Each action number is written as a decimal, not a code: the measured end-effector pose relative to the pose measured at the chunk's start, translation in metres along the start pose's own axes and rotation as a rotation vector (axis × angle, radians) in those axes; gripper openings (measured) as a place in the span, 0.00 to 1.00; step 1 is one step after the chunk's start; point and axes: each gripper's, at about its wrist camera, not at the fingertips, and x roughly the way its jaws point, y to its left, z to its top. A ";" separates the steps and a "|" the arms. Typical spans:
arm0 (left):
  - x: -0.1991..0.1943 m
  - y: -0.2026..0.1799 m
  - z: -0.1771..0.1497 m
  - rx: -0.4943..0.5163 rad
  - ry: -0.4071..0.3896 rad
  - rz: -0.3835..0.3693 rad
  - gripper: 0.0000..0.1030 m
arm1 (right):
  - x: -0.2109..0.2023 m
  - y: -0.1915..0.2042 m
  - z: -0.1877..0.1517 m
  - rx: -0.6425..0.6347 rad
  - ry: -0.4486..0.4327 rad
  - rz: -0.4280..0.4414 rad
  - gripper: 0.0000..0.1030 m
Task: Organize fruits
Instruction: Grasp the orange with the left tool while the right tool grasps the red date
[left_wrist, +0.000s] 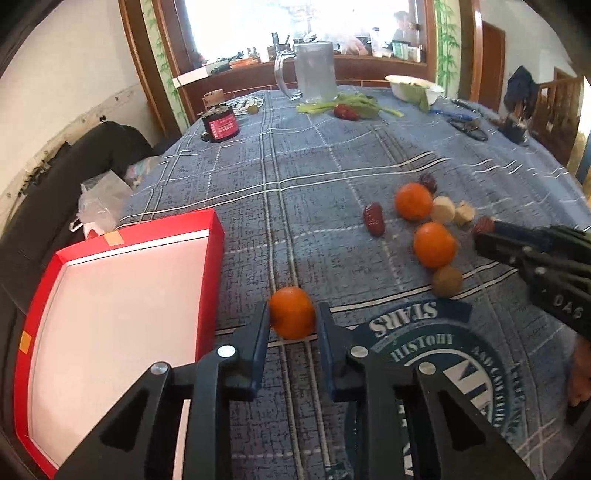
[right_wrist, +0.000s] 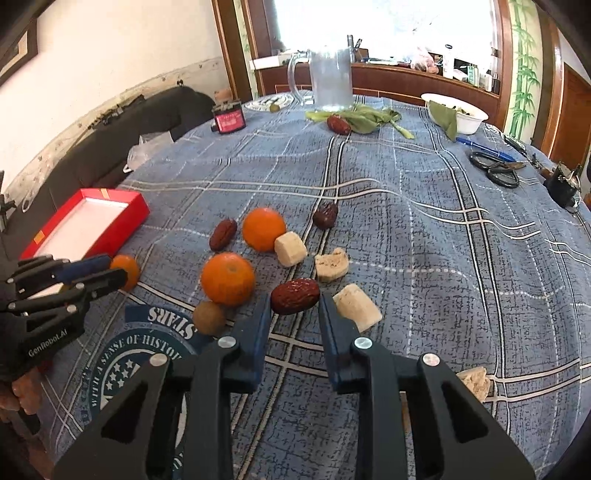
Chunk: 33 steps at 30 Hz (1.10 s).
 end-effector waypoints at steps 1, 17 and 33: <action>0.002 0.001 0.000 -0.008 0.008 0.006 0.26 | 0.000 0.000 0.000 0.001 -0.002 0.000 0.28; 0.004 -0.008 0.003 -0.088 -0.019 0.050 0.26 | -0.002 -0.003 -0.001 0.023 -0.003 0.021 0.28; -0.094 0.025 -0.016 -0.102 -0.242 0.110 0.26 | -0.018 -0.002 -0.002 0.027 -0.112 -0.001 0.28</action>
